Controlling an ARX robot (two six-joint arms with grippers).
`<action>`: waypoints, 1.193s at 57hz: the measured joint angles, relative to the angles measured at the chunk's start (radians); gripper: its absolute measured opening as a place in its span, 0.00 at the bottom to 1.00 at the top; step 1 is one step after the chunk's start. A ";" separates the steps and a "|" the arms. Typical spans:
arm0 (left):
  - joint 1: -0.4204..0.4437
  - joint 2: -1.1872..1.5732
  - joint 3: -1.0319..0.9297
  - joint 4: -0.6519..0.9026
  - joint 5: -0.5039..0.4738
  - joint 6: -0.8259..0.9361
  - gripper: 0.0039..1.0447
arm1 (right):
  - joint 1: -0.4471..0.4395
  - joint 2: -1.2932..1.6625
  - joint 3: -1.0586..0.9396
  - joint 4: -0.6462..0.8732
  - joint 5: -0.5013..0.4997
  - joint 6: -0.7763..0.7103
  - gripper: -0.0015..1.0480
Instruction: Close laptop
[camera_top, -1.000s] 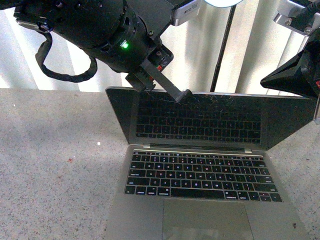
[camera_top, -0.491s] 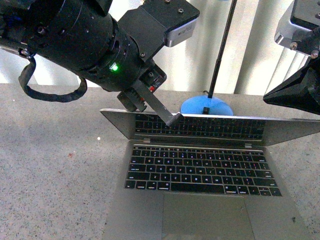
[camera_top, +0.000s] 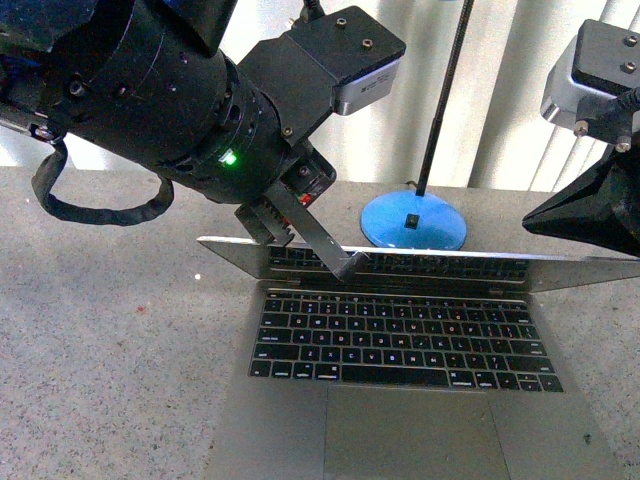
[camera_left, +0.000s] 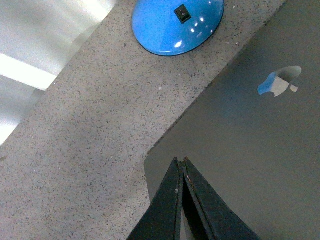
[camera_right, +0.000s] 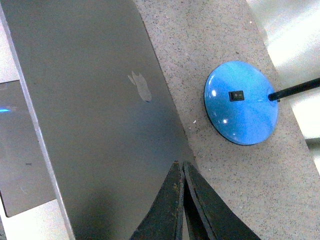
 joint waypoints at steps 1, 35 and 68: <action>0.000 0.000 -0.003 0.000 0.000 0.000 0.03 | 0.001 0.000 -0.001 0.001 0.000 0.000 0.03; 0.002 -0.002 -0.050 0.000 0.021 0.011 0.03 | 0.027 0.016 -0.059 0.054 0.006 0.000 0.03; -0.004 -0.002 -0.096 0.008 0.041 0.014 0.03 | 0.038 0.047 -0.093 0.086 0.003 -0.002 0.03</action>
